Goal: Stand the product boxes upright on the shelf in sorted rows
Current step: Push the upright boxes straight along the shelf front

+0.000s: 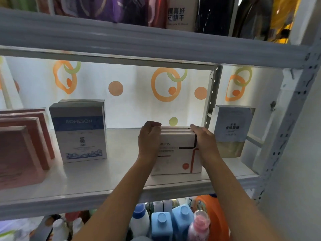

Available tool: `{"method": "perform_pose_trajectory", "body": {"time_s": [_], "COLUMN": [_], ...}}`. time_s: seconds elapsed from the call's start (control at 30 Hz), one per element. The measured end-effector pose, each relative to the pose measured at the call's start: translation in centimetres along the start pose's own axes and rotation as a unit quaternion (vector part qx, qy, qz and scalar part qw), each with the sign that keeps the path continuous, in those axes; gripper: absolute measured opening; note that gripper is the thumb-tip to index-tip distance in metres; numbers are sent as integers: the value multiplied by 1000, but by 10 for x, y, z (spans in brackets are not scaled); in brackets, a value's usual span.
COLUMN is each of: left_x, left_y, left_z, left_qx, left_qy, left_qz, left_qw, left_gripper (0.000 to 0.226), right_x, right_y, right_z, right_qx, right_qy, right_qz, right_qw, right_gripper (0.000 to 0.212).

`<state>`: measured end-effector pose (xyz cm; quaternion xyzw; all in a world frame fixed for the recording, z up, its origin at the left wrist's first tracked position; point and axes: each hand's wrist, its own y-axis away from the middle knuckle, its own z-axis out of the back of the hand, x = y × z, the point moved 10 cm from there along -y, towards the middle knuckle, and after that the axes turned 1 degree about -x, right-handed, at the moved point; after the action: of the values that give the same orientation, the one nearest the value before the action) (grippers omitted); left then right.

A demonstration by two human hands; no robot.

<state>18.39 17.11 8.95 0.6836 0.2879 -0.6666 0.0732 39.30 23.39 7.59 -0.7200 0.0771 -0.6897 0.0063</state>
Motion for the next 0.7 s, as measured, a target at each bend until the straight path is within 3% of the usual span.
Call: {"method": "perform_pose_trajectory", "body": {"time_s": [0.17, 0.33, 0.6, 0.7], "left_x": [2, 2, -6, -21], "left_y": [4, 3, 6, 6], "left_z": [5, 6, -2, 3], "left_qx": [-48, -60, 10, 4], "left_qy": [32, 24, -27, -71], "left_qz": [8, -13, -7, -55], "left_qw": [998, 998, 1000, 996], "left_gripper": [18, 27, 28, 23], "right_x": [-1, -6, 10, 15], "right_y": [-4, -11, 6, 10], "right_z": [4, 4, 4, 10], "right_qx": [-25, -32, -22, -30], "right_qy": [-34, -25, 3, 57], "right_qz": [23, 45, 56, 68], "right_qw": [999, 998, 998, 996], "right_gripper": [16, 17, 17, 29]}}
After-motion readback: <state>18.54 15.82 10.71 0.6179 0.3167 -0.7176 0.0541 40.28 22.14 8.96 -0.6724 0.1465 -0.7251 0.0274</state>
